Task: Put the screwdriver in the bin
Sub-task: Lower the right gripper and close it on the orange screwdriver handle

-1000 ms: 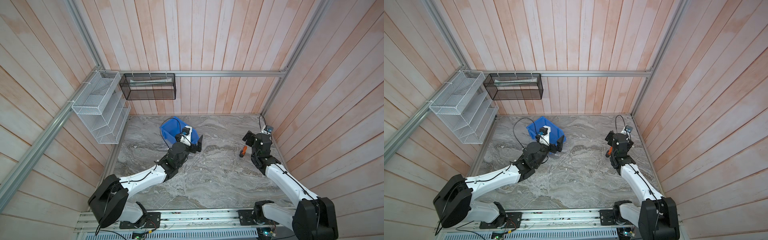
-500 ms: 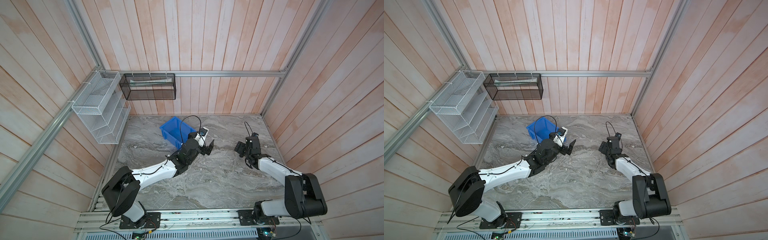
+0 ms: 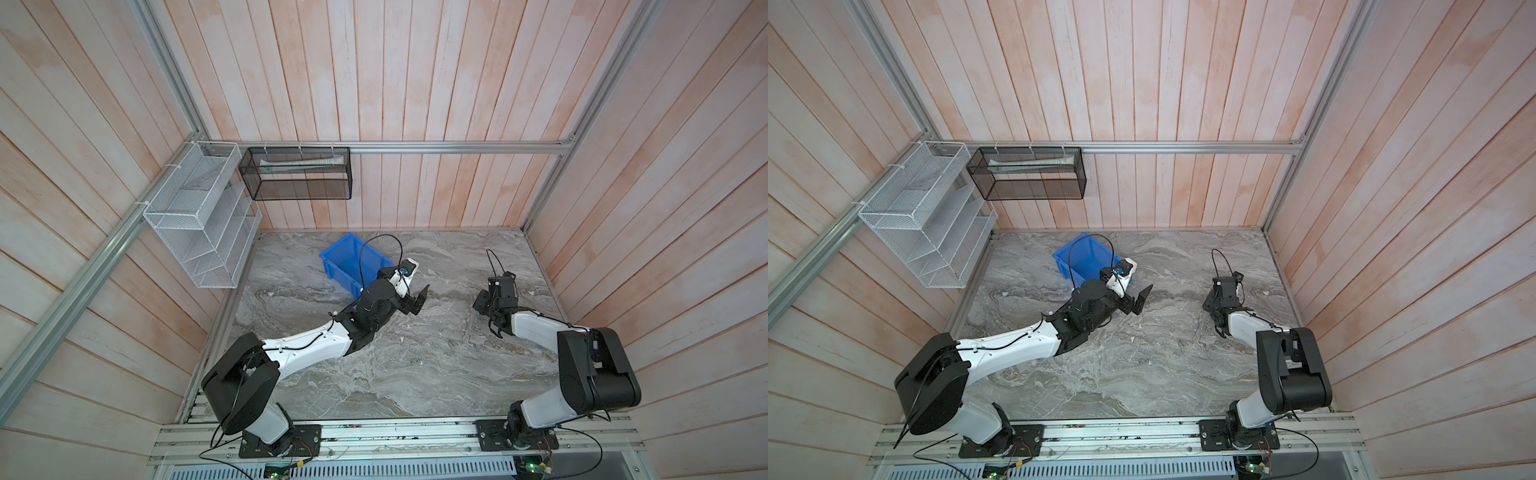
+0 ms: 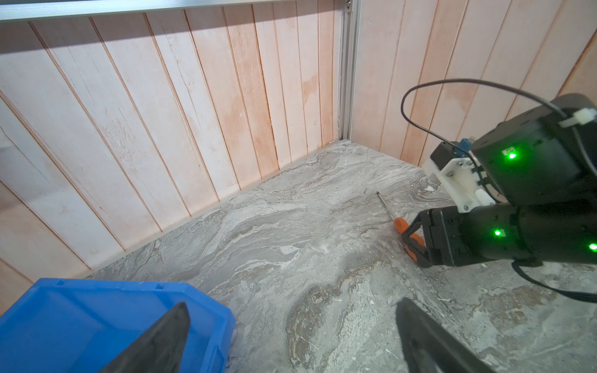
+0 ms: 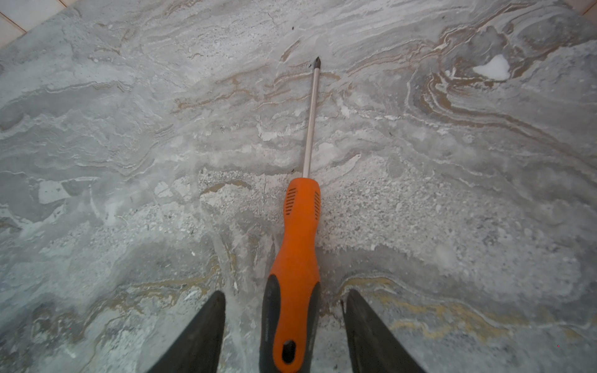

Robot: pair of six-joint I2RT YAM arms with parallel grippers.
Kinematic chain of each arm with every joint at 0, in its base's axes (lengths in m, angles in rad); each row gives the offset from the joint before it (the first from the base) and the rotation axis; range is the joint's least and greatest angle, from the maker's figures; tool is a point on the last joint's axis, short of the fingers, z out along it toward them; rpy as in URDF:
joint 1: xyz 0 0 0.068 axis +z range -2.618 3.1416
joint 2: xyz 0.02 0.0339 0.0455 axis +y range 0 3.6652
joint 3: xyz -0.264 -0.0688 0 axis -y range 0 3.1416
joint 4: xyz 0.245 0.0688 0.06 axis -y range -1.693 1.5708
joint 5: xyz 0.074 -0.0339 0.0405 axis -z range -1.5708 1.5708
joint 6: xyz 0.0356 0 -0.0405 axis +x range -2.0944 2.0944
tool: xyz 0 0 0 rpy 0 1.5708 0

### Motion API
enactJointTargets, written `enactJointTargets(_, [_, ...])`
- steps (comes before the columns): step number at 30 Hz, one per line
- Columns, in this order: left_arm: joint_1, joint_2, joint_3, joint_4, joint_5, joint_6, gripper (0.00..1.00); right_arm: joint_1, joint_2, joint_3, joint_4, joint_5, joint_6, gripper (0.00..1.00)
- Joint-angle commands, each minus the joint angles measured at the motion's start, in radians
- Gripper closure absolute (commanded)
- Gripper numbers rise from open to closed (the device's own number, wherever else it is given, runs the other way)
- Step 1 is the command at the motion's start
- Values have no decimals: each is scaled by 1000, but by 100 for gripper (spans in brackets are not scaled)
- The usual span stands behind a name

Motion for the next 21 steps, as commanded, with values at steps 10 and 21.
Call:
enactJointTargets(10, [34, -38, -30, 26, 58, -25, 0, -56, 84, -30, 97, -132, 60, 57])
enactJointTargets(21, [59, -49, -45, 37, 85, -51, 0, -57, 100, -39, 126, -162, 56, 72])
